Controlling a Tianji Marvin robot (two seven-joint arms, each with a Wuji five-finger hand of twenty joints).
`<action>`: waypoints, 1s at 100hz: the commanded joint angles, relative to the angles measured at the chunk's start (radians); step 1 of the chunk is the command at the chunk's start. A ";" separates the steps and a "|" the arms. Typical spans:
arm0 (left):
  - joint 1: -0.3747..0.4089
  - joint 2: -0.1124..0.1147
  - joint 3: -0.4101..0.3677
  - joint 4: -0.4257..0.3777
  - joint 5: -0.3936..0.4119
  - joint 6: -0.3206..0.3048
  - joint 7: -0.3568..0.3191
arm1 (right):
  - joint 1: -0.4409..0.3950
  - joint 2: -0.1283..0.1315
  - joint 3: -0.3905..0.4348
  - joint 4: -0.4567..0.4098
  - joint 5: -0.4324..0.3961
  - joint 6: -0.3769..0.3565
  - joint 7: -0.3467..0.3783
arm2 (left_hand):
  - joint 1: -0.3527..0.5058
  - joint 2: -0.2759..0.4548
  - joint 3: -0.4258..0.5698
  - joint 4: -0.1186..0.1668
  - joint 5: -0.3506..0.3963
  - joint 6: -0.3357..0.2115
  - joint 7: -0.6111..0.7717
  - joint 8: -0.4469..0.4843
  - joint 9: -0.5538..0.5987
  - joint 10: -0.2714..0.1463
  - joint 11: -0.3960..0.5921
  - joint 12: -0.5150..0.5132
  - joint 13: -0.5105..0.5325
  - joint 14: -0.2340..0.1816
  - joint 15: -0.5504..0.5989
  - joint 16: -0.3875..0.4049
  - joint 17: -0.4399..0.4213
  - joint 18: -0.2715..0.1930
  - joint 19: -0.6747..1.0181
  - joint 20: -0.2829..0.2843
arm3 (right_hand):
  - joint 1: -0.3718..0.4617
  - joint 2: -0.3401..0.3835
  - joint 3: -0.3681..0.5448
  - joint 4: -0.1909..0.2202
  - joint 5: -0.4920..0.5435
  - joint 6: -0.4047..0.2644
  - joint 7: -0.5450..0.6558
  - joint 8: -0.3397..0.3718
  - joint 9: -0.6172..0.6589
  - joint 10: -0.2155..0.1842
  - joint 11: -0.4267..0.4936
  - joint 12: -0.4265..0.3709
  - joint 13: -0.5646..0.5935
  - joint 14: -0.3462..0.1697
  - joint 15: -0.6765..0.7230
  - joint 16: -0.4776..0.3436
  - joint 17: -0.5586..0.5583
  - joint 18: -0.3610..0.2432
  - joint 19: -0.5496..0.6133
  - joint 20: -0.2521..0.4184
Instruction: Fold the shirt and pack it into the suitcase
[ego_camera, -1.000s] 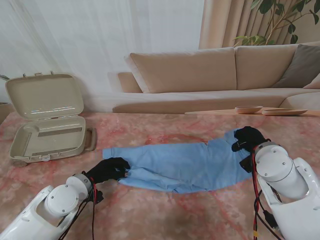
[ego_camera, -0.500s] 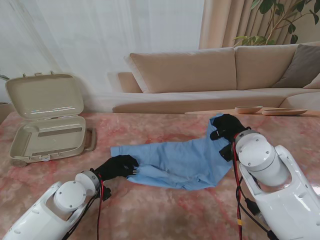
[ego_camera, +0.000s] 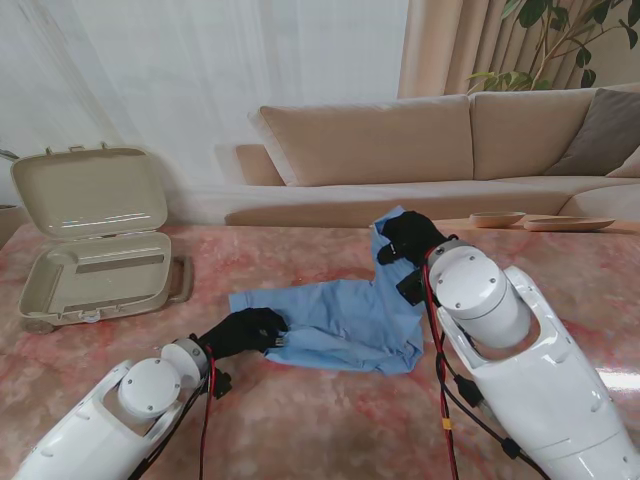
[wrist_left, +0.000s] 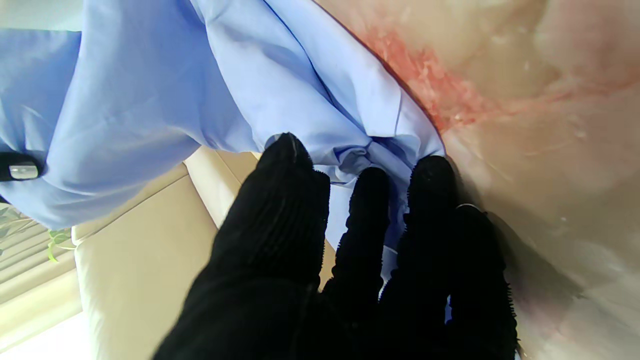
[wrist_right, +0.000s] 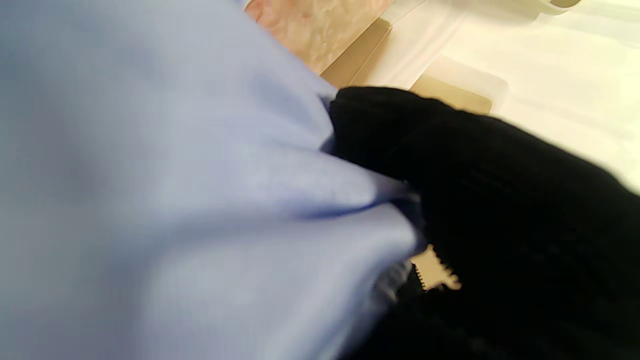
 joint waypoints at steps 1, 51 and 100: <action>0.022 -0.004 0.016 0.038 0.002 0.013 -0.009 | 0.013 -0.020 -0.014 0.005 0.019 0.008 0.004 | 0.040 0.011 -0.017 0.015 0.007 0.009 0.006 -0.012 0.005 -0.004 0.007 0.005 -0.014 0.039 -0.025 -0.008 0.011 0.134 -0.175 -0.008 | 0.071 0.000 0.089 0.076 0.026 -0.003 0.034 0.017 0.020 0.095 0.032 0.007 0.034 -0.035 0.041 0.017 0.002 -0.012 -0.028 -0.006; 0.016 -0.007 0.023 0.043 -0.008 0.009 -0.005 | 0.090 -0.079 -0.156 0.083 0.133 -0.001 -0.102 | 0.041 0.012 -0.016 0.015 0.007 0.010 0.005 -0.012 0.005 -0.002 0.007 0.005 -0.015 0.040 -0.025 -0.008 0.011 0.133 -0.176 -0.009 | 0.071 0.001 0.086 0.068 0.027 -0.009 0.036 0.017 0.022 0.091 0.034 0.002 0.034 -0.028 0.031 0.012 0.101 -0.132 0.237 0.238; 0.048 -0.018 -0.009 -0.003 -0.004 0.014 0.054 | 0.150 -0.094 -0.285 0.184 0.168 -0.068 -0.082 | 0.039 0.013 -0.018 0.014 0.011 0.007 0.009 -0.011 0.006 -0.004 0.008 0.004 -0.013 0.040 -0.024 -0.009 0.014 0.132 -0.174 -0.009 | 0.062 0.011 0.074 0.062 0.022 -0.022 0.034 0.013 0.015 0.084 0.032 0.000 0.033 -0.022 0.021 0.007 0.118 -0.176 0.351 0.579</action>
